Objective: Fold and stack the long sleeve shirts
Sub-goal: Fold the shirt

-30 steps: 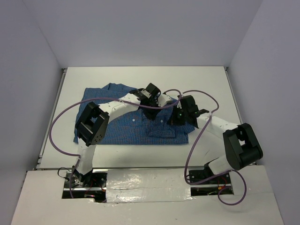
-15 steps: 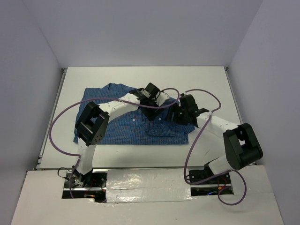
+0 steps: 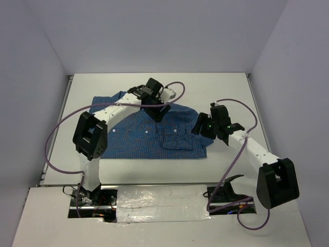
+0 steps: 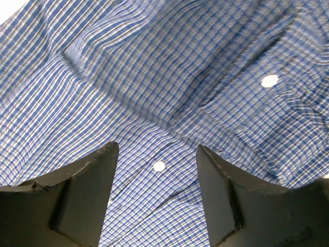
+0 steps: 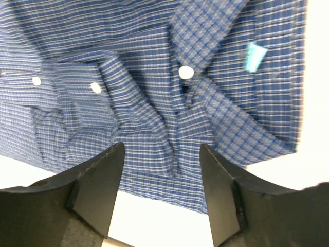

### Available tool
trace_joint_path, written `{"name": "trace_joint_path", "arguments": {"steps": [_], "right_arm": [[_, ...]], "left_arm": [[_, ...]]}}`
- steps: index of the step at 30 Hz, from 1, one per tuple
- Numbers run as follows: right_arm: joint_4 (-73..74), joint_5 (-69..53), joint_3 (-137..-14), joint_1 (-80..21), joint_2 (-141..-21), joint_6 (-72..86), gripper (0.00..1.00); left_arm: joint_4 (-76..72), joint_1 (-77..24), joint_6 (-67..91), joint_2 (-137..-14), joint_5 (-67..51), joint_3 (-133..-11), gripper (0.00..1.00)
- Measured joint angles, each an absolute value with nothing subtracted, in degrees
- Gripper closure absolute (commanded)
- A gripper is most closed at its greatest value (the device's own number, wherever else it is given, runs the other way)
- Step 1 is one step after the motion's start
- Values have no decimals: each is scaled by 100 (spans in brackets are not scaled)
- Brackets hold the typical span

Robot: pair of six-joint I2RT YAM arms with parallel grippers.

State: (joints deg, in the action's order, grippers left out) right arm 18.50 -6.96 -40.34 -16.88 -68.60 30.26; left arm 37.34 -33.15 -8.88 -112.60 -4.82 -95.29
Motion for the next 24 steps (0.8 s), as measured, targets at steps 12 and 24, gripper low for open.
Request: {"name": "trace_joint_path", "arguments": {"steps": [12,24], "right_arm": [[2665,-1109,-3557,-847,-6674,3015,19],[2049,-2001,-2790,-845,-7000,3358,48]], "left_arm": [[4694,-1050,-1201,-9813,-648,-8125,21],[5050,2073,-2110,-9249,-185,-5776,20]]}}
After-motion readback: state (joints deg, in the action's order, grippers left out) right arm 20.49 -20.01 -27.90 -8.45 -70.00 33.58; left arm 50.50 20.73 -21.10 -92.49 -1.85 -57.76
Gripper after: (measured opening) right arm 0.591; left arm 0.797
